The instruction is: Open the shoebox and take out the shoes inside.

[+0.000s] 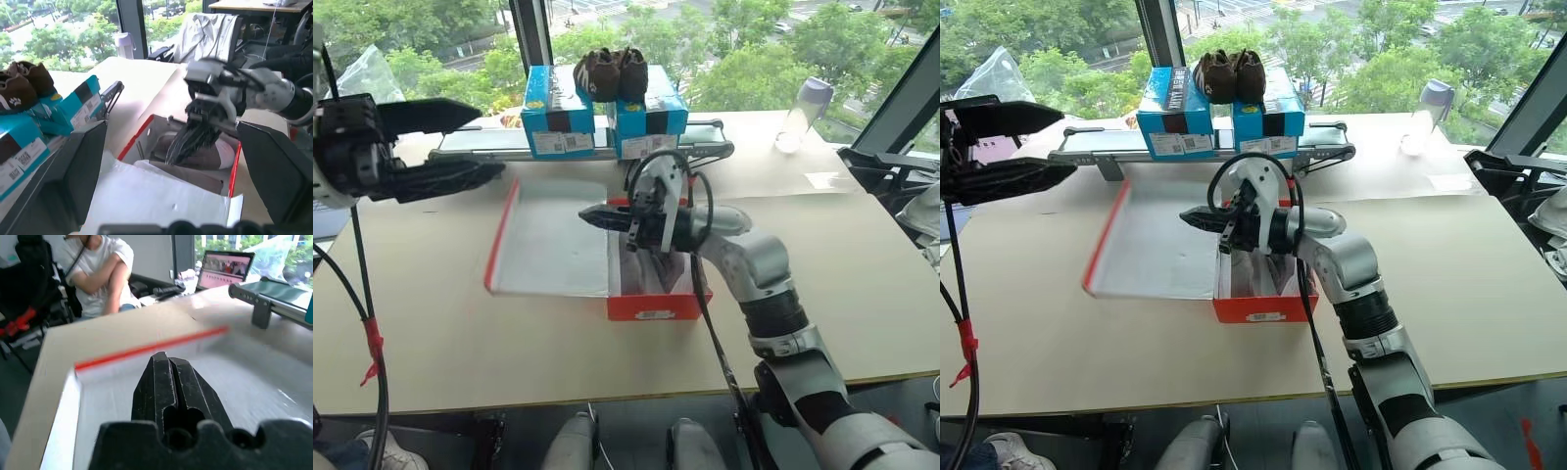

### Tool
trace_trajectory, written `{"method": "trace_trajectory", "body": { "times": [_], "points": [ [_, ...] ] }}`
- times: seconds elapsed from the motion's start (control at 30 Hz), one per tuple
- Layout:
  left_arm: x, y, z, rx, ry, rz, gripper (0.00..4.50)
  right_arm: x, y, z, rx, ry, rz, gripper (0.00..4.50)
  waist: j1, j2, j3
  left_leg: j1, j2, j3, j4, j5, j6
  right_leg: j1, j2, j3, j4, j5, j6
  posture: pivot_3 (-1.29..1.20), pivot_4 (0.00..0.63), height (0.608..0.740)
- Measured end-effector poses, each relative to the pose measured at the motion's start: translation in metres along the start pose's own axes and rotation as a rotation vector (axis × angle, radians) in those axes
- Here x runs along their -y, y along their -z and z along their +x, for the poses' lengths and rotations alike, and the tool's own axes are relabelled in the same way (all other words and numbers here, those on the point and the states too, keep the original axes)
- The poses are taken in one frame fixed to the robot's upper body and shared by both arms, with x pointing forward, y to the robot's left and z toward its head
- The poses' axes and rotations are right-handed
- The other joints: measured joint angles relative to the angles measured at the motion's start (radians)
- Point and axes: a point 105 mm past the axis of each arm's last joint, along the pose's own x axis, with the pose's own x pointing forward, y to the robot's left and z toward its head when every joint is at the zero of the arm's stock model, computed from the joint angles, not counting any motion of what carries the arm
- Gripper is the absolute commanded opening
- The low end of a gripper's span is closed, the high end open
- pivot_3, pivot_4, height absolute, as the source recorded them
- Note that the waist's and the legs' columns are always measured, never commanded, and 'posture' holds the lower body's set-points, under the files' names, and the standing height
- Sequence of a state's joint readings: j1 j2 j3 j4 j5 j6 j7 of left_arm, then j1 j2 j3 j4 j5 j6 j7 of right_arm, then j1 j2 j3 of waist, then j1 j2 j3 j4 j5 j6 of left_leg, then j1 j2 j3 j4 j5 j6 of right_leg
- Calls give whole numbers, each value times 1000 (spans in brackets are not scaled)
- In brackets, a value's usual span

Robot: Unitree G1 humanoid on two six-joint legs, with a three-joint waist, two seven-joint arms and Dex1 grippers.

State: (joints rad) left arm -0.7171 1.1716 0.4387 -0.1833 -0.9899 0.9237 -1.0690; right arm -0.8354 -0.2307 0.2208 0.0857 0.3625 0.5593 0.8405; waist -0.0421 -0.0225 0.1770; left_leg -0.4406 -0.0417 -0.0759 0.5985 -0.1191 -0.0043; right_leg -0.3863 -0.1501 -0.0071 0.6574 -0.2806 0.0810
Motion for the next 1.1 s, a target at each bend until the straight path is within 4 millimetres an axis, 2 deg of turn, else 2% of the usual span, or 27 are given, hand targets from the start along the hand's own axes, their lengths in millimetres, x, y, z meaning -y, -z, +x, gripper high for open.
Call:
{"method": "trace_trajectory", "body": {
  "times": [0.13, 0.2, 0.3, 0.43, 0.5, 0.63, 0.77, 0.9, 1.03, 1.1],
  "points": [
    [0, 1, 1, -4, 4, -4, 4500, -5, 33, 0, -127, 13, -66, 68, -1, 0, 0, 0, 4, 1, 0, 1, -1, 0, 4, 1, 3, 0, 0, 0, 150, 740],
    [1, 3, 2, -11, 9, -7, 4500, -6, 37, -3, -143, 9, -59, 68, -1, 0, 0, 0, 4, 2, 0, 1, -2, 0, 4, 3, 5, 0, 0, 0, 150, 740],
    [3, 11, 4, -31, 30, -21, 4500, -7, 23, -21, -169, -18, -68, 68, 1, 0, 0, 0, 4, 4, 0, 1, -2, 0, 4, 5, 5, 0, 0, 0, 150, 740],
    [9, 23, 6, -33, 90, -50, 4500, -1, -5, -66, -264, -34, -152, 68, 8, 0, 0, 0, 5, 5, 1, 1, -2, 0, 4, 5, 3, -1, 1, 0, 150, 740],
    [11, 28, 6, -33, 111, -56, 4500, 1, -8, -83, -324, -24, -187, 584, 7, -1, 0, 0, 6, 6, 0, 1, -2, 0, 4, 5, 3, -1, 0, 0, 150, 740],
    [10, 38, 12, -38, 120, -65, 4500, 12, 7, -101, -432, 42, -207, 1766, 3, -1, 0, 0, 6, 8, 0, 1, -2, -1, 4, 7, 3, -1, -1, 0, 150, 740],
    [11, 44, 17, -46, 135, -80, 4500, 22, 22, -102, -495, 96, -214, 3220, 0, -1, 1, 0, 6, 11, 0, 1, -2, -3, 4, 10, 4, -1, -2, 0, 150, 740],
    [10, 45, 19, -51, 134, -69, 4500, 30, 21, -93, -517, 138, -261, 4477, -1, -1, 1, 0, 7, 14, 0, 1, -2, -3, 4, 12, 4, -1, -2, 0, 150, 740],
    [9, 48, 21, -60, 136, -65, 4500, 48, 13, -81, -535, 233, -335, 4477, 0, -1, 1, 0, 7, 14, 0, 1, -2, -3, 4, 12, 4, -1, -2, 0, 150, 740],
    [10, 53, 22, -77, 142, -66, 4500, 50, 17, -77, -560, 241, -347, 4477, 0, -1, 1, 0, 7, 14, 0, 1, -2, -3, 4, 12, 4, -1, -3, 0, 150, 740]
  ]
}}
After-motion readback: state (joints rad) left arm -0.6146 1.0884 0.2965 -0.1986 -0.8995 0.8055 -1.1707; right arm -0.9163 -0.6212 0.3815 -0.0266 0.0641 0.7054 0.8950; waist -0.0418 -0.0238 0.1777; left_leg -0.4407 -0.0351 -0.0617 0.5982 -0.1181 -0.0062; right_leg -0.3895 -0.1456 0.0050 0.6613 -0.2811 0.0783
